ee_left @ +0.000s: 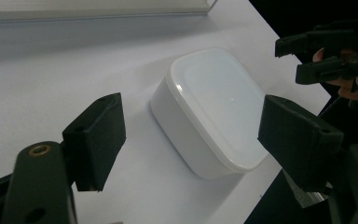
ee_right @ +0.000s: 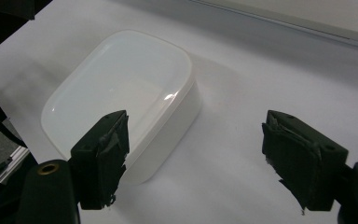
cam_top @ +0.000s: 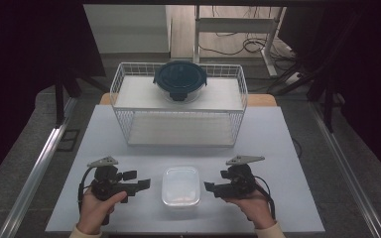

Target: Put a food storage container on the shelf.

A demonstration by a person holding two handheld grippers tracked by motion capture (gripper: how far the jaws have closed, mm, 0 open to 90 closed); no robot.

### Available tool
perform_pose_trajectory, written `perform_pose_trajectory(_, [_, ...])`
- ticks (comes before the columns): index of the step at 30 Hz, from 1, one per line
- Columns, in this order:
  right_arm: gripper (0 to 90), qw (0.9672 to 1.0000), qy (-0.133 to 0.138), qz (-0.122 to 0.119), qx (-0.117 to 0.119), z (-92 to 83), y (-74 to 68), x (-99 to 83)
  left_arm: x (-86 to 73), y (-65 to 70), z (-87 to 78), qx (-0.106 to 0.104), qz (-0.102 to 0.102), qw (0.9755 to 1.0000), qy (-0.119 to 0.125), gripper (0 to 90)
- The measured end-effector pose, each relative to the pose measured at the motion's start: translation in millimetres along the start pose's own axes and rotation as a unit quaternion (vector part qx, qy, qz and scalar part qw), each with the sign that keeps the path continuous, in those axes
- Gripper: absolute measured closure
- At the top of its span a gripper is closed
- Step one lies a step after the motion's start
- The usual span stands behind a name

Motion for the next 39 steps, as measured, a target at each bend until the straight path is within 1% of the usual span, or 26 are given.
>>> perform_pose_trajectory(1, [22.5,1.0,0.0,0.001,0.006,0.4,-0.1,-0.6,0.0,-0.5,0.8,-0.002,-0.003,1.0,0.001,22.7])
perform_pose_trajectory(4, [22.4,1.0,0.002,0.002,0.009,0.9,-0.4,-0.9,-0.9,-2.1,2.7,-0.001,-0.006,1.0,0.0,22.7])
perform_pose_trajectory(6, [22.4,0.9998,0.005,0.008,0.018,2.0,-1.5,-1.1,-1.7,-4.1,5.5,0.0,-0.01,1.0,-0.001,23.2])
perform_pose_trajectory(7, [22.4,0.9998,0.005,0.008,0.018,2.0,-1.5,-1.1,-1.7,-4.1,5.5,0.0,-0.01,1.0,-0.001,23.3])
perform_pose_trajectory(8, [22.5,0.9996,0.006,0.011,0.025,3.0,-2.6,-1.2,-2.4,-5.5,7.9,0.0,-0.011,0.9999,-0.004,23.7])
perform_pose_trajectory(13, [23.5,0.9991,0.002,0.016,0.038,7.4,-5.2,-2.0,-3.6,-7.1,11.7,0.003,-0.02,0.9998,-0.006,24.7])
perform_pose_trajectory(15, [24.2,0.999,-0.003,0.015,0.043,10.8,-7.5,-2.4,-4.3,-6.8,13.9,-0.001,-0.026,0.9996,-0.006,26.1])
perform_pose_trajectory(18, [25.1,0.9988,-0.007,0.014,0.047,14.0,-9.6,-2.5,-5.3,-8.1,17.8,-0.008,-0.034,0.9993,-0.011,26.5])
perform_pose_trajectory(23, [26.7,0.9983,-0.009,0.013,0.056,18.8,-11.6,-3.1,-7.5,-10.8,26.2,-0.02,-0.05,0.9983,-0.02,27.1])
perform_pose_trajectory(24, [27.1,0.9981,-0.01,0.014,0.059,20.4,-11.9,-3.2,-7.8,-9.6,29.2,-0.026,-0.054,0.998,-0.021,27.5])
perform_pose_trajectory(25, [27.1,0.9981,-0.01,0.014,0.059,20.4,-11.9,-3.2,-7.8,-9.6,29.2,-0.026,-0.054,0.998,-0.021,27.6])
perform_pose_trajectory(28, [28.1,0.9977,-0.012,0.015,0.065,22.1,-13.2,-3.4,-7.7,-5.9,34.4,-0.038,-0.058,0.9973,-0.025,27.6])
perform_pose_trajectory(30, [29.1,0.9972,-0.012,0.015,0.073,23.6,-14.4,-3.5,-7.8,-3.9,38.6,-0.043,-0.059,0.9969,-0.029,28.1])
perform_pose_trajectory(32, [30.2,0.9968,-0.012,0.02,0.076,24.8,-15.1,-3.2,-8.4,-2.6,43.6,-0.048,-0.059,0.9964,-0.036,29.2])
perform_pose_trajectory(34, [31.5,0.9962,-0.01,0.029,0.081,26.7,-14.8,-3.0,-9.1,-2.5,48.8,-0.054,-0.063,0.9956,-0.043,30.1])
perform_pose_trajectory(35, [32.5,0.9955,-0.01,0.035,0.087,27.6,-14.4,-3.1,-9.3,-3.3,51.1,-0.058,-0.065,0.9953,-0.043,30.5])
perform_pose_trajectory(37, [33.9,0.993,-0.008,0.052,0.106,29.1,-14.0,-2.9,-9.8,-5.4,54.4,-0.067,-0.076,0.994,-0.042,32.1])
perform_pose_trajectory(39, [35.0,0.9925,-0.006,0.059,0.107,30.5,-12.8,-2.9,-10.2,-7.4,56.0,-0.073,-0.084,0.9929,-0.041,32.9])
Point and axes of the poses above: each handheld gripper's, and its own axes: z roughly forward along the jaws, x roughly out of its top, y roughly to its right, the point moved 4 cm from there along z, roughly forward along the jaws, and after that the axes turned 9 degrees about -y, right-handed, at the moved point
